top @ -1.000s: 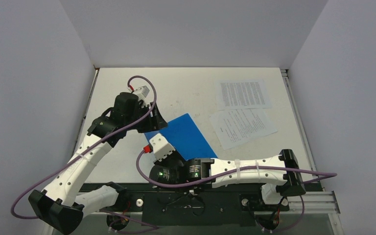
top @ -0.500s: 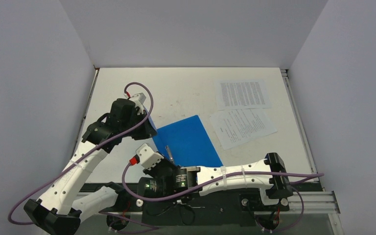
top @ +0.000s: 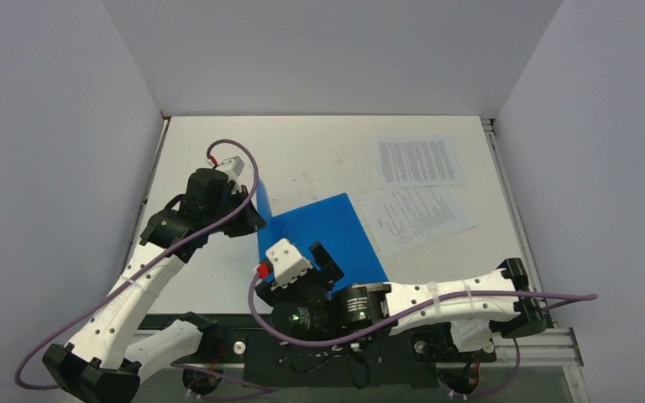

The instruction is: Put the files into the folder

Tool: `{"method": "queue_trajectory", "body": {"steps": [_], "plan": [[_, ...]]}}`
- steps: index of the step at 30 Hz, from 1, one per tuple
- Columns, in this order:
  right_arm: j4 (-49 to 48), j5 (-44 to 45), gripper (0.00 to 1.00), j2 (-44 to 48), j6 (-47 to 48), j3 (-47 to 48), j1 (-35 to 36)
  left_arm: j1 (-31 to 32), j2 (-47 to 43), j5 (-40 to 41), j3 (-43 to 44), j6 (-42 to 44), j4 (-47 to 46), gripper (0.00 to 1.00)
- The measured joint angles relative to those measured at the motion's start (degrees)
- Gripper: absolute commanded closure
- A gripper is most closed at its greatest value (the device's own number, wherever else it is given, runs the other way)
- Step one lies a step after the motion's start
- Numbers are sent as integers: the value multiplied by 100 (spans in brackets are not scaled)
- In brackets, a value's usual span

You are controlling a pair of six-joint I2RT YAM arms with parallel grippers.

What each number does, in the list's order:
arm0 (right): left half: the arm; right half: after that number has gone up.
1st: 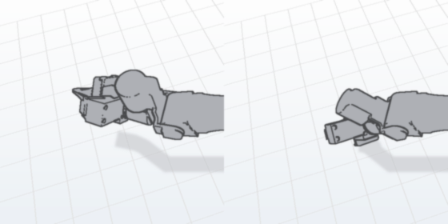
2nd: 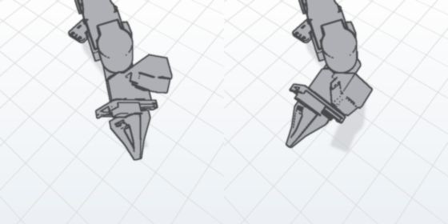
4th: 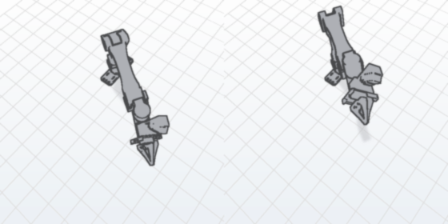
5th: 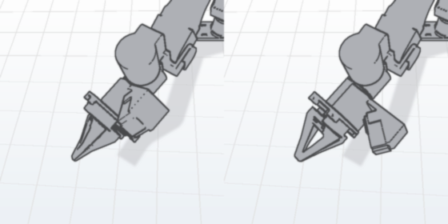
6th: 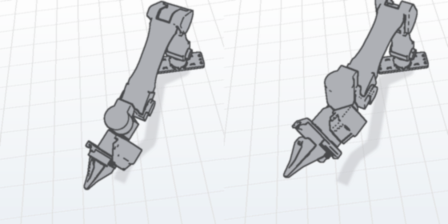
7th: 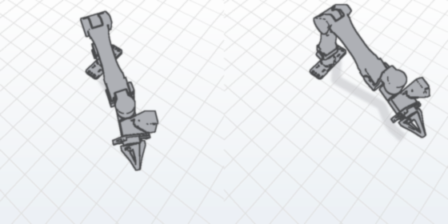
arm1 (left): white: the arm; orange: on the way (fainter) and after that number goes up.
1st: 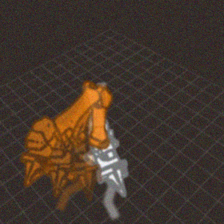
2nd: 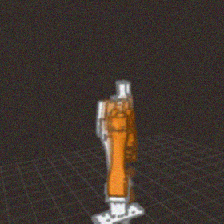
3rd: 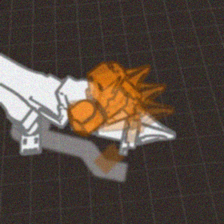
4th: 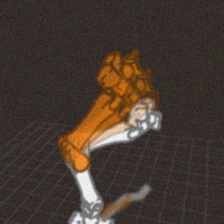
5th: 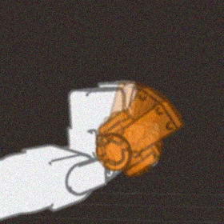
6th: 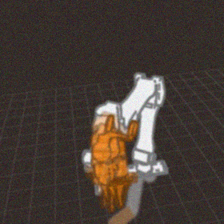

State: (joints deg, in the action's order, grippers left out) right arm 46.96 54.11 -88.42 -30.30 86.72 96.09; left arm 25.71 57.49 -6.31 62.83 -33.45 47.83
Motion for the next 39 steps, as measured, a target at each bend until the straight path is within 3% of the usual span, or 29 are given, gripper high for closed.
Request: {"method": "queue_trajectory", "body": {"steps": [11,16,20,30,39], "plan": [[-44,179,2,1445,-662,-1458,-170,-734,227,-636,-208,-2,-1003,100],[-297,-190,0,1908,-798,-2330,-868,-935,306,-767,-402,-17,-1362,100],[-715,-745,7,2149,-778,-2872,-1491,-1189,269,-879,-715,-116,-1775,100],[-1950,-2282,10,1707,-702,-3333,-2717,-1775,-17,-1075,-1720,-387,-2358,100],[-2511,-2959,10,809,-682,-3357,-3139,-1939,-236,-1108,-2105,-474,-2461,100]]}}
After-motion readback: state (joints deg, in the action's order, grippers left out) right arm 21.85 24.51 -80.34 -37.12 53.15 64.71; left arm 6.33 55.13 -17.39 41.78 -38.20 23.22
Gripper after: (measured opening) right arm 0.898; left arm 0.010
